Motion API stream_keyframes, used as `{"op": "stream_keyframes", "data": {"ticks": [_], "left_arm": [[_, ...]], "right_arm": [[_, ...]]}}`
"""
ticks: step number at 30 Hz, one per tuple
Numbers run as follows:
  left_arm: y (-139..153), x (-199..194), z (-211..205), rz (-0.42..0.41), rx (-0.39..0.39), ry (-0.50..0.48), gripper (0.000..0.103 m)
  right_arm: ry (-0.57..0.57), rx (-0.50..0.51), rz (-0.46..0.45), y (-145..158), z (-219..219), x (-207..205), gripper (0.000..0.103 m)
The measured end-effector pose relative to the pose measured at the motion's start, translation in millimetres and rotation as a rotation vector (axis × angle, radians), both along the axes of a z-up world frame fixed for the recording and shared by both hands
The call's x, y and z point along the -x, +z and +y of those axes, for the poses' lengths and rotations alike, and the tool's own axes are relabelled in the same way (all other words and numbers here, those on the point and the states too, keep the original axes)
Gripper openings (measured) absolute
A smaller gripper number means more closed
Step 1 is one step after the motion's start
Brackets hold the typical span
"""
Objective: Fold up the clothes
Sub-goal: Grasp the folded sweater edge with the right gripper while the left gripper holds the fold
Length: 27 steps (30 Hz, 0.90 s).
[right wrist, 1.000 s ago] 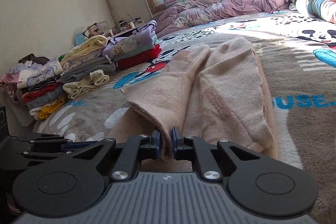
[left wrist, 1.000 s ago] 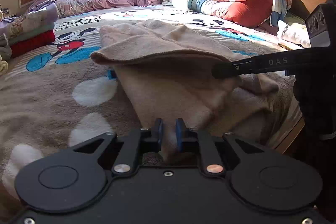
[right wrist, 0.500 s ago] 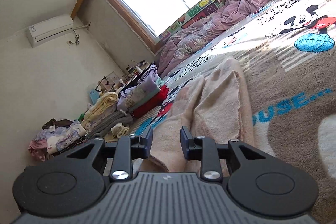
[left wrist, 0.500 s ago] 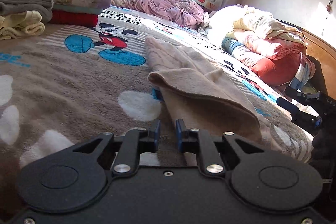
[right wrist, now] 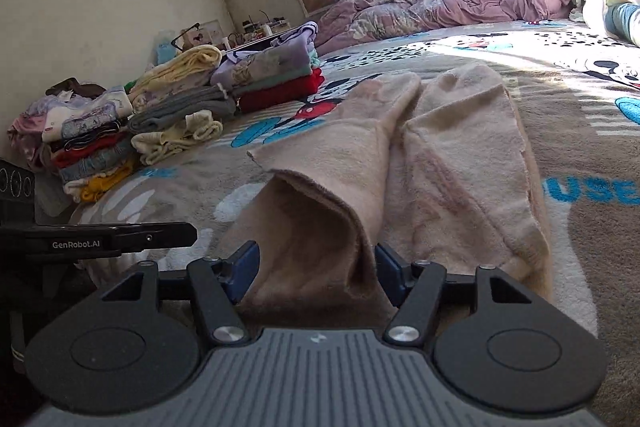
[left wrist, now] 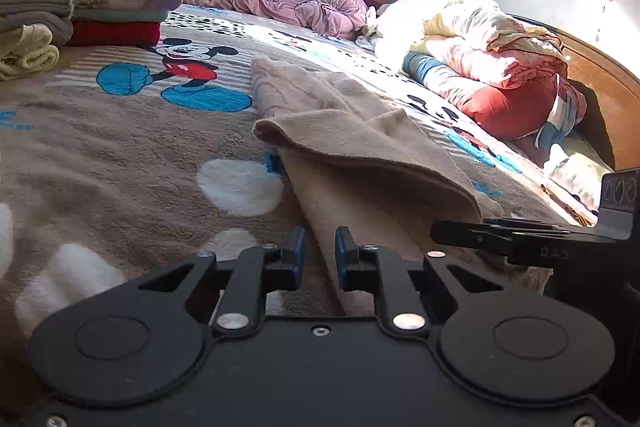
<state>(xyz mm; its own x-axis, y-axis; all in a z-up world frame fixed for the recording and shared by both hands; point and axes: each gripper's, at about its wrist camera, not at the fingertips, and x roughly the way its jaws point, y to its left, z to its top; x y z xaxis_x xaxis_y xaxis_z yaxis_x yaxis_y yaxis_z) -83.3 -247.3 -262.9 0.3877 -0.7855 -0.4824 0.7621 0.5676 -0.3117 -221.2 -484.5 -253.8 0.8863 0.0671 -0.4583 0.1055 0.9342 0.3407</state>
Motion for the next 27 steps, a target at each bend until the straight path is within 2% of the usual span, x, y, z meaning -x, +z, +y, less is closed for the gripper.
{"op": "stream_keyframes", "data": {"ticks": [2,6,10,15,16,18,21,25,27], "left_arm": [[1.7,4.6,-2.0,-0.015,0.011,-0.021,0.013],[2.1,13.7,-9.7,-0.037,0.014,-0.073,0.013],[-3.5,23.1,-23.2,-0.095,-0.06,-0.087,0.013],[8.3,23.9,-27.2,-0.145,-0.005,-0.087,0.013],[4.7,22.6,-32.8,-0.141,-0.029,-0.093,0.013],[-12.5,20.7,-49.3,-0.094,-0.172,-0.132,0.013],[-15.6,28.3,-48.3,-0.127,-0.176,-0.133,0.013],[-0.4,24.5,-38.8,-0.162,-0.065,-0.069,0.013],[-14.0,17.6,-51.1,-0.089,-0.155,-0.117,0.013]], "right_arm": [[-0.02,-0.007,0.002,-0.8,-3.9,-1.5,0.011],[-0.079,-0.011,-0.011,3.9,-12.4,6.7,0.011],[-0.106,0.009,0.047,-2.8,-15.0,6.4,0.011],[-0.082,0.067,0.084,-6.7,-9.0,0.9,0.011],[-0.083,0.074,0.088,-7.4,-8.8,0.4,0.011],[-0.08,0.077,0.086,-7.4,-7.5,0.4,0.011],[-0.075,0.063,0.075,-6.4,-9.9,1.4,0.012],[-0.08,0.056,0.072,-5.8,-11.4,2.2,0.012],[-0.079,0.051,0.07,-5.6,-11.9,2.8,0.013]]}}
